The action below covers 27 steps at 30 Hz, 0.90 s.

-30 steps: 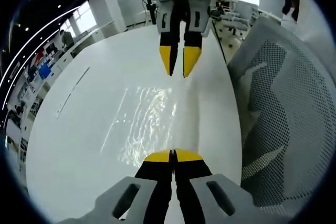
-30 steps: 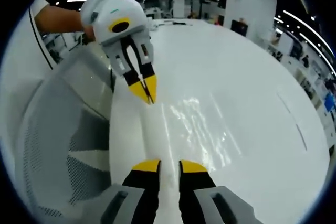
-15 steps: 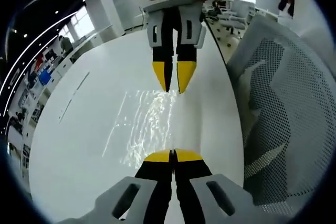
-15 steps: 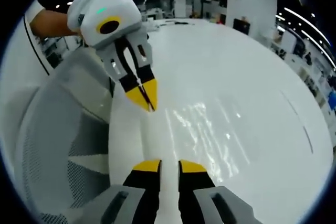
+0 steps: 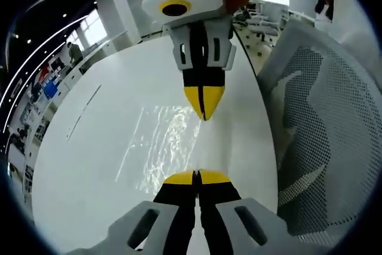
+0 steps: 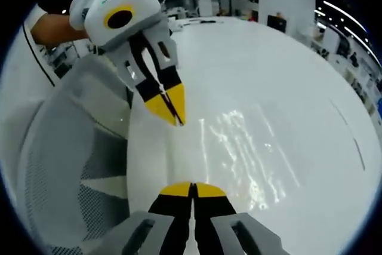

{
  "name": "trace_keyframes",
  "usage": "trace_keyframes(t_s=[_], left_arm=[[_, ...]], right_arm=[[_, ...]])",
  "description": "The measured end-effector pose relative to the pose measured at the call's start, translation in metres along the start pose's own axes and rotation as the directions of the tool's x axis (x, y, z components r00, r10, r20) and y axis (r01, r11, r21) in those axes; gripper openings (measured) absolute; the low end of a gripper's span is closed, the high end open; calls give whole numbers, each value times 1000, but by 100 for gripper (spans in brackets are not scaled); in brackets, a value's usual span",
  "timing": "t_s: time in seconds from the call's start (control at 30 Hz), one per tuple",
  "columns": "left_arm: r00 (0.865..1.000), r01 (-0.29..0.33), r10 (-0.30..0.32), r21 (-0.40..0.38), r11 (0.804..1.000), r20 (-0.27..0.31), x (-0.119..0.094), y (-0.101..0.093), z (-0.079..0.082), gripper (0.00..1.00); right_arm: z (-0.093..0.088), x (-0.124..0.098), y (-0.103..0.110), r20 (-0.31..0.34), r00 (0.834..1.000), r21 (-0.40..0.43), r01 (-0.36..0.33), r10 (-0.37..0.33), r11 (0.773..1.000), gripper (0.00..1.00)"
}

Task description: Open the resealable bag by pulling the two sides of the seal apart until the entire bag opening is separated and visibly accessible.

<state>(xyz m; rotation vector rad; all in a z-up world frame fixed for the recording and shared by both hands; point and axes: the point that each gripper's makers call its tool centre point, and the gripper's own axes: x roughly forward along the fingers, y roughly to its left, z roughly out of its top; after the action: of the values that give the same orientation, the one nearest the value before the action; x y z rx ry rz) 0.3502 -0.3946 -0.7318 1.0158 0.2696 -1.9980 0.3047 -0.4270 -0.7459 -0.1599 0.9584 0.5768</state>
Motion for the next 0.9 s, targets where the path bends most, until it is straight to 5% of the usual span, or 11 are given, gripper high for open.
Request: trace_keyframes(t_s=[0.3,0.53,0.77,0.9], left_arm=[[1000,-13,13,-2,1000,-4,-1,2,-2,0],[1000,-29,29,12,1000,-5,-3,4,-4,10],[999,-44,43,34,998,28,-6,6,8,19],[998,-29,25,65,997,55,-7,1,19,17]], right_arm=[[2,1,1,-3,1000,-16,2,-2,1000,0],[4,1,0,-9,1000,-19,6,-6,1000,0],[6,1,-1,-11,1000,-18,7,-8,1000,0],[6,2,-1,-18,1000,-18,11,-11,1000,0]])
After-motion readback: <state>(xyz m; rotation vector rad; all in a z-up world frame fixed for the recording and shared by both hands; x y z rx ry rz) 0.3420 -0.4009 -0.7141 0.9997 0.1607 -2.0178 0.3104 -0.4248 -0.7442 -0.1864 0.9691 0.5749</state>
